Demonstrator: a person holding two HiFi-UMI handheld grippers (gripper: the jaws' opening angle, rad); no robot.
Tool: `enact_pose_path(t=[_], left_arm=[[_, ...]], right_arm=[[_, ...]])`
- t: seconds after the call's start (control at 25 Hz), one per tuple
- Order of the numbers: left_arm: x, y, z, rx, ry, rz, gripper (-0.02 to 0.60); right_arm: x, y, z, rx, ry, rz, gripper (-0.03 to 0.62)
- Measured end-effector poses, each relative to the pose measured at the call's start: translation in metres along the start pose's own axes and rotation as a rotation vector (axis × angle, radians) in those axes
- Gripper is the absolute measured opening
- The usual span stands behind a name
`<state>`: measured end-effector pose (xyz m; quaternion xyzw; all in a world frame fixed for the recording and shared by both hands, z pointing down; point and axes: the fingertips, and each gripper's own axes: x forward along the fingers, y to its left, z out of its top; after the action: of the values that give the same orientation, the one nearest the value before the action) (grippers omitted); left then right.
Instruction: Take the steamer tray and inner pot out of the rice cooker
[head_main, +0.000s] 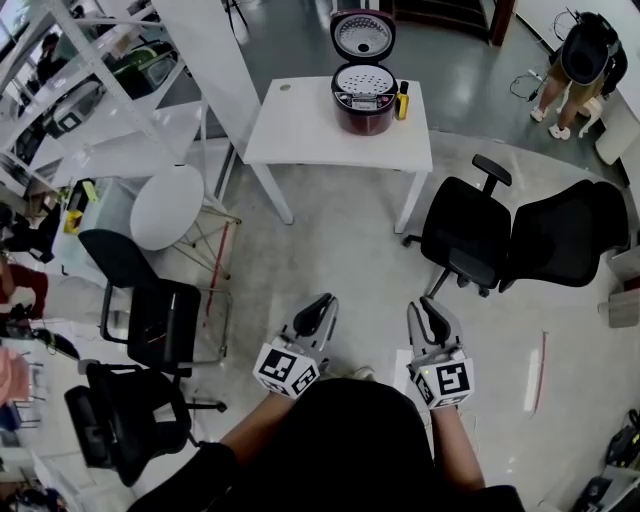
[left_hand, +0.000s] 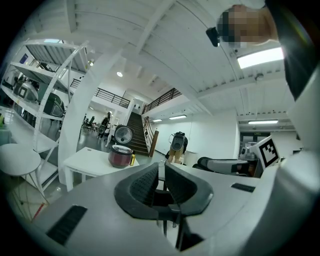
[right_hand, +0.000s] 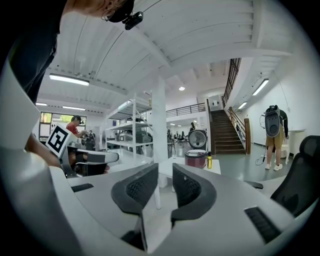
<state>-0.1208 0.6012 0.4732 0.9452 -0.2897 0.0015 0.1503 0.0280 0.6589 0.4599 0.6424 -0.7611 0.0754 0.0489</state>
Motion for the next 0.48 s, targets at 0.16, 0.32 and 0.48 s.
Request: enact_pose_path(t=[0.16,0.32,0.48], left_arm=[[0.002,0.004,-0.002,-0.002,0.01,0.032,0.231],[0.0,0.005,-0.015,0.014,0.027,0.054,0.276],[-0.002,-0.002,-0.033,-0.001,0.056,0.064,0.279]], right_arm=[[0.0,-0.003,-0.009,0.013,0.032,-0.002,0.209],[-0.006,-0.006,-0.022,0.021,0.047,-0.012,0.225],[-0.013,-0.013,-0.039,0.058,0.072,-0.023,0.225]])
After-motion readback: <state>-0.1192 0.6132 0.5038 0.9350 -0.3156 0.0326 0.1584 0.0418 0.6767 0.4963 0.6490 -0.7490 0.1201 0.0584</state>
